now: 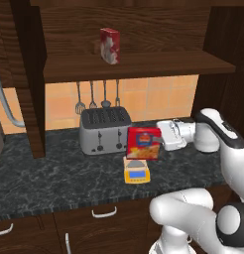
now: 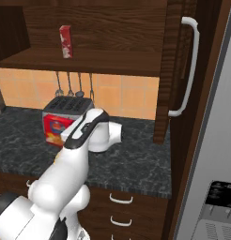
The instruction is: Pick the boxed food and place it on the digital scale for weighing, and close the cabinet.
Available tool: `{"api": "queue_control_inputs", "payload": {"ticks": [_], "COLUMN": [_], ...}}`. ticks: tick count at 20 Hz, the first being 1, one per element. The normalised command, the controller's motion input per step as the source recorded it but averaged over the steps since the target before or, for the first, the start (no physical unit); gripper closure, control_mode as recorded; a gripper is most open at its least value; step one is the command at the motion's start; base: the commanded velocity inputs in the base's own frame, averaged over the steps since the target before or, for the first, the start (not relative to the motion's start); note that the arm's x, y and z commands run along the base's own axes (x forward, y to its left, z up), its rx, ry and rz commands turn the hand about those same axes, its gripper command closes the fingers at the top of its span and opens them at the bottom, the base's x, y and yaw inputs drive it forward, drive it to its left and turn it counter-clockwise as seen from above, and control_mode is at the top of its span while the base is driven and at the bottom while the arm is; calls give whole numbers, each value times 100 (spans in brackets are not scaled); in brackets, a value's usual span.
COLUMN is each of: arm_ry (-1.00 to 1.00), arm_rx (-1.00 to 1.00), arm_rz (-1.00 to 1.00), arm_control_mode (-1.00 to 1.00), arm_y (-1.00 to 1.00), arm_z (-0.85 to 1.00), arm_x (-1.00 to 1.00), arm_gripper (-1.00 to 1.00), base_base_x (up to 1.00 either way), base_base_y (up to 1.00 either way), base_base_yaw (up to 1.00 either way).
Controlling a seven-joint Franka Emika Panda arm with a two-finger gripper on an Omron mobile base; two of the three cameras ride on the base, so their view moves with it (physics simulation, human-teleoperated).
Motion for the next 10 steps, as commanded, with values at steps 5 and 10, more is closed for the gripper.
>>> {"api": "queue_control_inputs", "payload": {"ticks": [5,10], "arm_ry": [13,0], "arm_rx": [-1,-1], "arm_rz": [0,0], "arm_control_mode": [-100,-100], "arm_y": [3,3], "arm_z": [-14,-28], "arm_x": [5,0], "arm_gripper": [100,100], "base_base_x": [0,0], "base_base_y": [0,0], "base_base_yaw": [0,0]}}
